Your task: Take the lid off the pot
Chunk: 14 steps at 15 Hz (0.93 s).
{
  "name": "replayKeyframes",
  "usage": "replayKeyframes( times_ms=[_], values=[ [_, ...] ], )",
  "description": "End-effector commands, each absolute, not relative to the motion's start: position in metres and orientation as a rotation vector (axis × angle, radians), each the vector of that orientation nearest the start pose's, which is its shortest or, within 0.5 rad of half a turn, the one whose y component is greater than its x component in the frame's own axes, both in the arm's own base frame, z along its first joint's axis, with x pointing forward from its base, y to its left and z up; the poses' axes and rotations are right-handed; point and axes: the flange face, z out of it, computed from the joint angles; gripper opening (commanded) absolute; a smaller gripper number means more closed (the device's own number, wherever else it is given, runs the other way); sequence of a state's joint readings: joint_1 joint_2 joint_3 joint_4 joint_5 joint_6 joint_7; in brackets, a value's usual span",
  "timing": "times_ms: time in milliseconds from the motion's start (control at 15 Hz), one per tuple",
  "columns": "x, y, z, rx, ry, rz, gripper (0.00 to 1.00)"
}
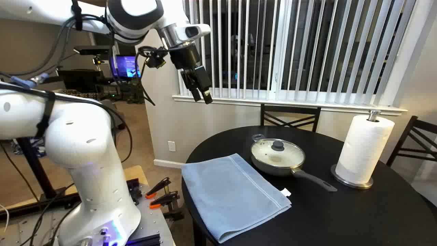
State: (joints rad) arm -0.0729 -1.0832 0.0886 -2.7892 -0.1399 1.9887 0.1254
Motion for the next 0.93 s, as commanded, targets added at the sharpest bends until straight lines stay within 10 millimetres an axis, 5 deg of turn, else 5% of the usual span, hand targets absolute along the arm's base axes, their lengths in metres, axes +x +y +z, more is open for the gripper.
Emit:
replayKeyframes(
  times_ms=[0, 600, 867],
  values=[
    [0.266, -0.004, 0.503, -3.303, 0.177, -0.466, 1.0],
    [0.265, -0.004, 0.498, -3.306, 0.176, -0.448, 1.0],
    [0.301, 0.034, 0.527, -3.327, 0.078, -0.539, 1.0]
  ],
)
